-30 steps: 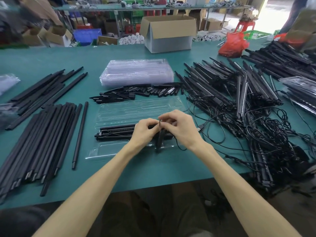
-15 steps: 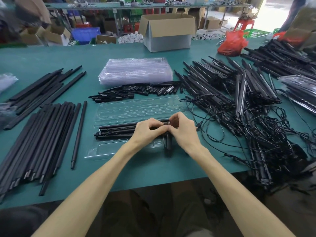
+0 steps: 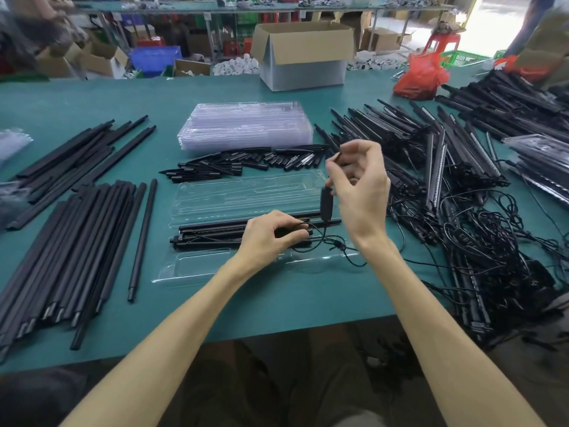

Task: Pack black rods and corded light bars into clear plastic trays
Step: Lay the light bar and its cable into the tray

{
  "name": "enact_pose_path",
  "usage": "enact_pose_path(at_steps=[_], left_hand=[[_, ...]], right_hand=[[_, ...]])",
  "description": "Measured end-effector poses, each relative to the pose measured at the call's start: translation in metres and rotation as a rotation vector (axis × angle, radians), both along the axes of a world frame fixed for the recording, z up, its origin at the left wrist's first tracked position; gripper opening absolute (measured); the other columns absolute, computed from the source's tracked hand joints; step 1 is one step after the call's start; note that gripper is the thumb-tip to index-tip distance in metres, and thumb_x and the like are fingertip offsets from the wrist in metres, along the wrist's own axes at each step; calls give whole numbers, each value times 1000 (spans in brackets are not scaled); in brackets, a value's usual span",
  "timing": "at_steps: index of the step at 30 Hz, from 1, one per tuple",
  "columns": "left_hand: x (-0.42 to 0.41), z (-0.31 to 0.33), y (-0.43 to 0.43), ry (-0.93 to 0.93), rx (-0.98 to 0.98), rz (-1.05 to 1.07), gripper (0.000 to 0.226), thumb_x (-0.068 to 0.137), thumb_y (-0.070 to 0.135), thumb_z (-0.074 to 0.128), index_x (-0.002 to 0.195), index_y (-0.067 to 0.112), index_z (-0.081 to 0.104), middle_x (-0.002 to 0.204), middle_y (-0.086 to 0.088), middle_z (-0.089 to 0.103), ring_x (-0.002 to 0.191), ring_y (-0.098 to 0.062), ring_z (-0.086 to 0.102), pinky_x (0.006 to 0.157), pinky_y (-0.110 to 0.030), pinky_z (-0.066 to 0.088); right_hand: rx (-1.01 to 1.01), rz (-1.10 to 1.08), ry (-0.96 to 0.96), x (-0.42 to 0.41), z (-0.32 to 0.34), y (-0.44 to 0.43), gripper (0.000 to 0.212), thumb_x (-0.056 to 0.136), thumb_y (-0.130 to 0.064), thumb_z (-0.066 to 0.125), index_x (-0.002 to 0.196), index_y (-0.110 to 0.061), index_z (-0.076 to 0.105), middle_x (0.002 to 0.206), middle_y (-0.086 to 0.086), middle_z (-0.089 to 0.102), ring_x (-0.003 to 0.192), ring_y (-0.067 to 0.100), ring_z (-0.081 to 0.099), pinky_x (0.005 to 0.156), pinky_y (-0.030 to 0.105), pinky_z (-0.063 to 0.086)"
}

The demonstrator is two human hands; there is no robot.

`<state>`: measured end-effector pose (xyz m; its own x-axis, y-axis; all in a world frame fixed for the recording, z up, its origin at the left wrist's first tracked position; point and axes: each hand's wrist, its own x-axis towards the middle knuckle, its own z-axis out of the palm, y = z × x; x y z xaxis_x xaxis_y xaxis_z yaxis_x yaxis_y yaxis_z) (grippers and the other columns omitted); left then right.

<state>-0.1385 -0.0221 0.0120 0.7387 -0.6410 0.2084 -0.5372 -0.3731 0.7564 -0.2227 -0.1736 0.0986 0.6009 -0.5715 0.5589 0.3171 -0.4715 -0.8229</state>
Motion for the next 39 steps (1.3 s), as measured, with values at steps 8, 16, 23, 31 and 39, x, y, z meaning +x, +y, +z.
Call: enact_pose_path(at_steps=[8, 16, 23, 31, 39], left_hand=[[1, -5, -3, -64, 27, 90, 25, 101, 22, 57, 90, 3, 68, 91, -8, 65, 88, -30, 56, 88, -52, 46], [-3, 22, 9, 218, -440, 330, 23, 103, 13, 51, 95, 11, 73, 93, -1, 72, 82, -5, 64, 83, -26, 50], [-6, 44, 25, 339, -257, 17, 25, 96, 41, 61, 100, 18, 71, 67, 7, 62, 55, -6, 53, 54, -18, 40], [-9, 37, 31, 352, -386, 43, 17, 92, 20, 73, 92, 5, 68, 73, -9, 67, 60, -25, 63, 55, -32, 54], [19, 38, 67, 809, -788, 25, 30, 85, 20, 76, 110, 4, 70, 104, -16, 74, 86, -20, 73, 78, -24, 58]], right_hand=[[-102, 306, 128, 3, -16, 37, 40, 93, 5, 60, 128, -8, 48, 92, 0, 74, 79, 17, 71, 80, 37, 58], [-180, 285, 265, 2, -36, 38, 42, 95, 0, 59, 133, -13, 48, 100, -1, 72, 84, 13, 70, 86, 37, 55], [-168, 279, 198, 2, -30, 31, 40, 98, 5, 45, 136, -10, 45, 102, -7, 74, 88, 8, 70, 84, 27, 55], [-196, 412, 225, -10, -31, 35, 53, 100, 3, 46, 149, -16, 37, 126, -6, 68, 109, 6, 66, 92, 16, 49], [-592, 73, 655, -49, -60, -3, 36, 96, -42, 62, 119, -15, 64, 115, -3, 61, 114, 16, 43, 102, 34, 40]])
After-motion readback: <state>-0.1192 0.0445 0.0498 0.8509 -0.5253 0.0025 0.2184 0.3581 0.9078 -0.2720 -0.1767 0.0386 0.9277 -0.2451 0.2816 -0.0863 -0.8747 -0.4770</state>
